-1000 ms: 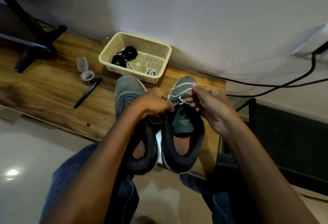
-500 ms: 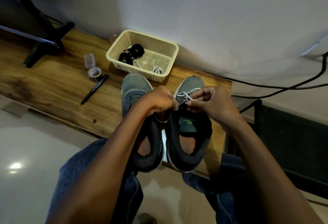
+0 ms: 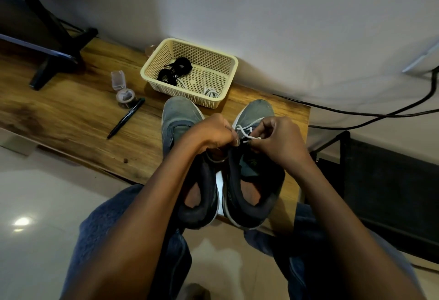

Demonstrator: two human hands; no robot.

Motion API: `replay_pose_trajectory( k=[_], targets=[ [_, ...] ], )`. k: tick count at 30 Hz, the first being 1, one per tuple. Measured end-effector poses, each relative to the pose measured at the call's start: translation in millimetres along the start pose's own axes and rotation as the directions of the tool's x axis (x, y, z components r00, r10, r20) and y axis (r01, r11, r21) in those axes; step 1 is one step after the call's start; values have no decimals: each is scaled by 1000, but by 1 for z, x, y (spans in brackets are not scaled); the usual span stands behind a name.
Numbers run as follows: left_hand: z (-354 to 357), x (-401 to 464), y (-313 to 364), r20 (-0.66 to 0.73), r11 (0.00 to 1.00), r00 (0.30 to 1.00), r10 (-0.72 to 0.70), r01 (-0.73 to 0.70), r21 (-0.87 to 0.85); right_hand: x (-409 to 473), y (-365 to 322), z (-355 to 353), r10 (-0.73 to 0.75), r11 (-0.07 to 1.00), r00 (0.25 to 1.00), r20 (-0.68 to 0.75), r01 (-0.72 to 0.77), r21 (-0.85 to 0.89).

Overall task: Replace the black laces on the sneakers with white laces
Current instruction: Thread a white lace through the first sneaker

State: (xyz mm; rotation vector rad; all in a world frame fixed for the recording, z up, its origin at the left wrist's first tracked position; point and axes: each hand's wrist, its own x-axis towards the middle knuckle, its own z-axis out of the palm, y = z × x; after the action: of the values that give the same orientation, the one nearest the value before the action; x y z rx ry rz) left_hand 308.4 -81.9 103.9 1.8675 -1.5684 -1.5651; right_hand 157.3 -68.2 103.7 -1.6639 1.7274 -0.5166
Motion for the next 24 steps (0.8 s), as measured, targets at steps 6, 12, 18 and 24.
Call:
replay_pose_trajectory(
  k=[6,12,18,24],
  targets=[
    [-1,-1,0,20,1000,1000,5,-5,2,-1,2,10,-56,995,997,-56,50,-89],
    [-1,0,-2,52,986,998,-28,37,-164,-2,5,16,-81,993,996,-37,77,-90],
    [4,5,-6,-5,992,999,40,-40,-119,-6,6,17,-44,999,997,-64,45,23],
    [6,6,-8,11,987,999,34,-31,-155,-7,7,16,-74,996,996,-57,76,46]
  ],
)
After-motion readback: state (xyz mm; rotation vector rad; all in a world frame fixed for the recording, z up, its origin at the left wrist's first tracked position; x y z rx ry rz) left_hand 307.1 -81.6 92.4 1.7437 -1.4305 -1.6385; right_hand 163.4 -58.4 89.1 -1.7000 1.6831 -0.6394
